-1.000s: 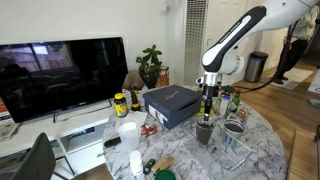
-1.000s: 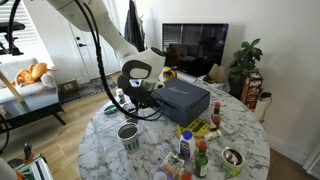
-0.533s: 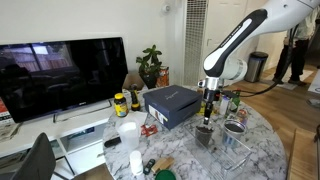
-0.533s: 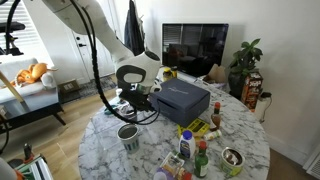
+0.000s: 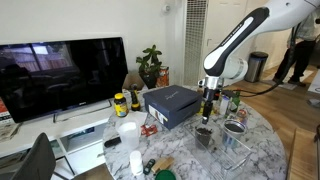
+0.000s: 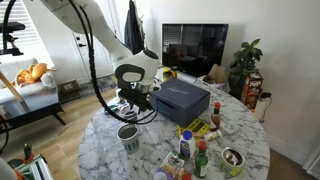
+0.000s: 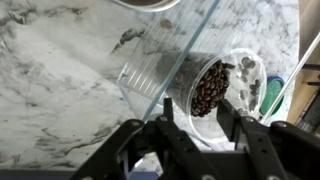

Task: Set the storage container upright, then put the two cups inside it

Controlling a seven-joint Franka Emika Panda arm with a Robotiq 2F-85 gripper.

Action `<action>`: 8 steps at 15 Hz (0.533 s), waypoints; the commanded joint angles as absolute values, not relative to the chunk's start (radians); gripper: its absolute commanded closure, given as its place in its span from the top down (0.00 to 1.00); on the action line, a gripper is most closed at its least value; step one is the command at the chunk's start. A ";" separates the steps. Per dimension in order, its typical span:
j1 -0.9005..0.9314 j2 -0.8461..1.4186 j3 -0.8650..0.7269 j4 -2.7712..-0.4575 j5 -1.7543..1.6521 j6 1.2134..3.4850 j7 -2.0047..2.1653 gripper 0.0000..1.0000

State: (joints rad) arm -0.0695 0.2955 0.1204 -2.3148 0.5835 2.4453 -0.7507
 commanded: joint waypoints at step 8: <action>-0.100 0.071 0.054 -2.369 0.464 2.294 -0.770 1.00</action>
State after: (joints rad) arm -0.0872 0.1661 0.0960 -2.3183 0.5514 2.3653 -0.7586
